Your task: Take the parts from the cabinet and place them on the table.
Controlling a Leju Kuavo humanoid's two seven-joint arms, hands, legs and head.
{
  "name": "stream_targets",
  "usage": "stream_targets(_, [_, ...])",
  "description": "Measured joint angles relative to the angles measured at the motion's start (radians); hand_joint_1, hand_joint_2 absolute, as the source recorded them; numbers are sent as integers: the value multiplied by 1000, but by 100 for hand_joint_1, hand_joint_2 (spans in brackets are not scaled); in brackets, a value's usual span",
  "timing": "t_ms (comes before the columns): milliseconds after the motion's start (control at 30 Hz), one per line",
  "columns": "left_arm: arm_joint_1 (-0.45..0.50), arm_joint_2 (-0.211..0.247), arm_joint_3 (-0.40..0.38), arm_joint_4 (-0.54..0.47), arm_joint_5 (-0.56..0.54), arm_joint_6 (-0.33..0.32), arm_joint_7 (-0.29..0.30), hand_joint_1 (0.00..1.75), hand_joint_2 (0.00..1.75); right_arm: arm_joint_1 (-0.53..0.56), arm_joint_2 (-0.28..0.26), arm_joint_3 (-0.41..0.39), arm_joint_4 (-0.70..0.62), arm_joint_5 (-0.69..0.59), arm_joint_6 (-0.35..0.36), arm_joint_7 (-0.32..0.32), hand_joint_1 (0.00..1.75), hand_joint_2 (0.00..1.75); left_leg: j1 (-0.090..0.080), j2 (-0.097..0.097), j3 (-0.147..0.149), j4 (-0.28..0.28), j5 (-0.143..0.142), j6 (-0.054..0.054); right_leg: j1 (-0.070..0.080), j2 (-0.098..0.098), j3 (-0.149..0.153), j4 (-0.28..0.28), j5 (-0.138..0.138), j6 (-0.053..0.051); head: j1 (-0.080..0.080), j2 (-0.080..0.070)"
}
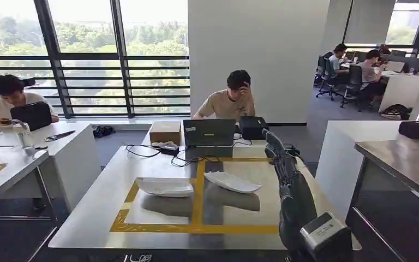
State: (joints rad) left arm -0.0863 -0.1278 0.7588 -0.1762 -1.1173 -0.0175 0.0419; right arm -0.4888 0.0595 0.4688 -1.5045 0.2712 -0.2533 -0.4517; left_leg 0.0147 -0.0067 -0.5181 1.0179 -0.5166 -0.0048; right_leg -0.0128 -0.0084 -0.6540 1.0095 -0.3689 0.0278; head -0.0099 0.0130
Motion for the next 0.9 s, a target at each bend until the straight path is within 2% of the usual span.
stream_targets(33, [2,-1,0,1,7,0,-3,0,0,28,-11,-14,27,-6,-6,-2,0,0,2,5,0,-1,11,10,-3,3,-9,16,-32,3,0,0])
stream_targets(67, [4,0,2,0,12,2,-3,0,0,56,-18,-27,53,-14,-5,-3,0,0,1,5,-14,-1,19,21,-2,4,-25,59,-87,6,2,0])
stream_targets(133, [12,1,8,0,19,8,-3,0,0,120,-32,-62,124,-21,-3,-13,0,0,-3,5,-44,0,42,29,-1,7,-71,212,-202,8,4,0])
stream_targets(167, [15,0,9,1,22,9,-3,0,0,153,-37,-84,175,-20,-5,-29,0,0,-6,5,-57,2,51,32,1,8,-84,277,-228,8,5,0])
stream_targets(200, [19,0,14,1,24,10,-3,0,0,189,-41,-105,231,-15,-7,-33,0,0,-7,4,-73,4,61,33,3,8,-82,315,-222,6,5,0])
stream_targets(233, [21,-1,18,2,24,10,-1,0,0,213,-42,-121,276,-9,-9,-37,0,0,-8,3,-87,9,68,33,6,8,-62,306,-195,4,5,0])
stream_targets(267, [23,-2,21,2,24,10,0,0,0,230,-42,-140,318,-2,-11,-33,0,0,-9,3,-102,15,74,31,9,8,-25,262,-159,-1,6,0])
stream_targets(300, [24,-3,23,2,24,10,2,0,0,239,-42,-152,345,9,-14,-16,0,0,-9,3,-113,20,79,29,13,8,29,189,-130,-7,6,0])
stream_targets(333, [23,-3,24,2,21,10,9,0,0,241,-42,-170,393,26,-17,24,0,0,-10,5,-119,23,83,26,18,8,97,97,-123,-16,6,0])
stream_targets(367, [22,-7,25,2,14,10,11,0,0,240,-42,-187,447,39,-16,61,0,0,-13,8,-125,24,90,20,24,7,142,18,-160,-27,6,0])
stream_targets(433, [20,-8,25,2,3,8,13,0,0,244,-43,-238,594,70,-15,115,0,0,-9,8,-125,18,106,10,28,8,141,-1,-153,-34,6,0])
stream_targets(467, [20,-8,25,2,-1,5,15,0,0,244,-45,-267,680,76,-13,118,0,0,-7,8,-125,14,114,4,30,7,138,1,-149,-38,6,0])
stream_targets(500, [22,-8,25,2,-6,1,15,0,0,248,-45,-295,760,75,5,137,0,0,-10,5,-126,9,122,-4,25,5,136,-10,-137,-46,7,0])
stream_targets(533, [24,-5,25,2,-7,0,14,0,0,250,-45,-319,831,71,28,166,0,0,-10,3,-137,18,108,-6,17,-4,138,-20,-123,-47,7,0])
stream_targets(567, [26,-5,25,3,-8,-1,12,0,0,252,-46,-340,895,66,51,200,0,0,-12,3,-146,46,63,-12,15,-2,131,-24,-113,-54,5,0])
stream_targets(600, [26,-5,25,3,-10,-1,8,0,0,258,-48,-361,953,65,68,240,0,0,-9,2,-165,109,6,-16,14,-3,119,-24,-105,-60,3,0])
stream_targets(633, [25,-3,25,3,-11,-1,5,0,0,267,-48,-378,1007,71,83,288,0,0,-5,3,-184,179,-43,-22,14,-5,108,-23,-97,-59,1,0])
stream_targets(667, [25,-2,25,3,-12,-1,1,0,0,279,-49,-389,1054,72,92,319,0,0,-3,3,-199,245,-78,-27,14,-7,97,-21,-90,-58,2,0])
stream_targets(700, [26,0,25,3,-14,-1,-1,0,0,292,-50,-399,1091,68,108,359,0,0,-1,3,-200,291,-87,-32,13,-8,83,-17,-83,-57,2,0])
stream_targets(733, [26,2,25,3,-15,-3,-3,0,0,302,-51,-411,1127,56,133,421,0,0,1,3,-182,287,-68,-35,11,-8,69,-12,-77,-53,0,0])
stream_targets(767, [25,4,25,3,-17,-5,-6,0,0,317,-51,-425,1158,43,153,463,0,0,3,4,-144,244,-36,-36,8,-8,56,-6,-72,-49,0,0])
stream_targets(800, [23,6,25,3,-18,-12,-11,0,0,335,-52,-439,1183,32,165,488,0,0,5,4,-90,172,-8,-37,5,-8,47,0,-70,-44,0,0])
stream_targets(833, [22,9,25,3,-18,-15,-14,0,0,352,-53,-453,1205,14,177,530,0,0,7,3,-23,80,7,-37,4,-8,39,6,-66,-39,0,0])
stream_targets(867, [18,10,25,3,-21,-23,-19,0,0,369,-56,-468,1224,-8,182,585,0,0,5,-2,16,12,-33,-37,4,-9,32,10,-63,-33,0,0])
stream_targets(900, [16,15,25,3,-24,-27,-23,0,0,386,-57,-485,1240,-31,182,658,0,0,-3,-9,26,2,-25,-25,5,-9,29,11,-57,-25,0,0])
